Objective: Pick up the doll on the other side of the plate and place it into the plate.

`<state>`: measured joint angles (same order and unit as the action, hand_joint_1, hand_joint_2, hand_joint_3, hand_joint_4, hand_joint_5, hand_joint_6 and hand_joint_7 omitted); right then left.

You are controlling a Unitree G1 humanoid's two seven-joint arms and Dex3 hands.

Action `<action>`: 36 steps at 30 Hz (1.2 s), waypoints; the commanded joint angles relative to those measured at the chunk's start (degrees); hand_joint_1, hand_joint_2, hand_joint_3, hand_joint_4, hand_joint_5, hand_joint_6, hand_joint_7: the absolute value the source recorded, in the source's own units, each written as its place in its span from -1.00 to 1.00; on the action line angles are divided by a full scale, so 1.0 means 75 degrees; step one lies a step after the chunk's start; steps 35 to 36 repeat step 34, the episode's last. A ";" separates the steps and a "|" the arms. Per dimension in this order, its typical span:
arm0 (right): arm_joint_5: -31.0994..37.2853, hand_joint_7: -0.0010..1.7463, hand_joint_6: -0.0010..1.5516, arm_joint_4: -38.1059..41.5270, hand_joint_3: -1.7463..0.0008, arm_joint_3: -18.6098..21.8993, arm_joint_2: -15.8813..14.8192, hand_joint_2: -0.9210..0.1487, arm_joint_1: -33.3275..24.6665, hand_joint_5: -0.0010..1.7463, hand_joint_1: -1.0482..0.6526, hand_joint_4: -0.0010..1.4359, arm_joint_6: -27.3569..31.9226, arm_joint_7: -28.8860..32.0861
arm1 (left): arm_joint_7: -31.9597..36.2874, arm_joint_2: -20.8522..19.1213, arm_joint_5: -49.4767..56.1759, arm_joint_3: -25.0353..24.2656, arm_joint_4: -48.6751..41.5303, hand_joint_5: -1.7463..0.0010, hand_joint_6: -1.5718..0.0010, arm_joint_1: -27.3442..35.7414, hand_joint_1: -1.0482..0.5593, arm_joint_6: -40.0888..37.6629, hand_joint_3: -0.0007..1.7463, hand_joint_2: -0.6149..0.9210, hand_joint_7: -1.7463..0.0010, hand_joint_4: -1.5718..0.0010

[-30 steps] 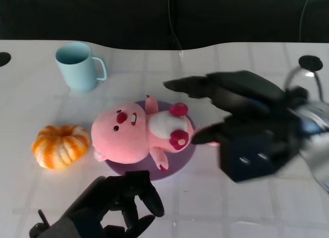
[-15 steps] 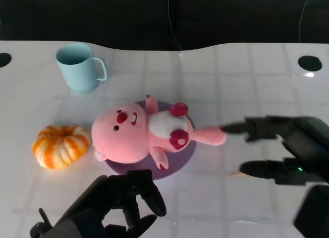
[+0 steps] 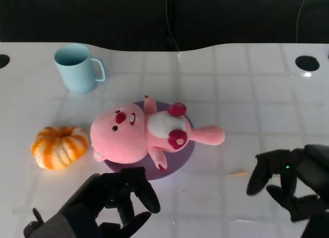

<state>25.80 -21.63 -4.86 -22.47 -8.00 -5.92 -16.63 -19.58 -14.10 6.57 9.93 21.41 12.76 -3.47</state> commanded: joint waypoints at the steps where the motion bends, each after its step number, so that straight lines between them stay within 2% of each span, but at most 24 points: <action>1: 0.0241 0.54 0.19 0.0084 -0.62 -0.0114 -0.0221 0.24 -0.0062 0.98 0.25 0.32 0.0087 -0.0086 | -0.0012 -0.0148 -0.0045 -0.0087 0.0089 -1.00 0.19 0.0061 0.10 0.0064 0.01 0.63 -0.60 0.18; 4: 0.0348 0.60 0.15 0.0060 -0.58 -0.0168 -0.0281 0.23 -0.0072 0.99 0.22 0.31 0.0220 -0.0230 | -0.0019 -0.0198 -0.0041 -0.0113 0.0054 -1.00 0.19 0.0075 0.10 0.0151 0.01 0.63 -0.60 0.17; 16: 0.0469 0.63 0.10 0.0289 -0.51 -0.0329 -0.0370 0.15 0.0030 1.00 0.17 0.27 0.0115 -0.0203 | -0.0014 -0.0255 -0.0100 -0.0163 -0.0222 -1.00 0.19 0.0068 0.08 0.0342 0.00 0.63 -0.61 0.16; 24: 0.0552 0.56 0.12 0.0328 -0.39 -0.0397 -0.0432 0.08 0.0090 0.99 0.20 0.25 0.0118 -0.0246 | 0.0001 -0.0218 -0.0115 -0.0114 -0.0309 -1.00 0.19 0.0082 0.10 0.0457 0.01 0.63 -0.60 0.19; 36: 0.0642 0.53 0.15 0.0353 -0.33 -0.0428 -0.0517 0.06 0.0130 1.00 0.20 0.25 0.0018 -0.0260 | 0.0021 -0.0232 -0.0035 -0.0071 -0.0235 -1.00 0.19 0.0092 0.10 0.0384 -0.01 0.64 -0.59 0.17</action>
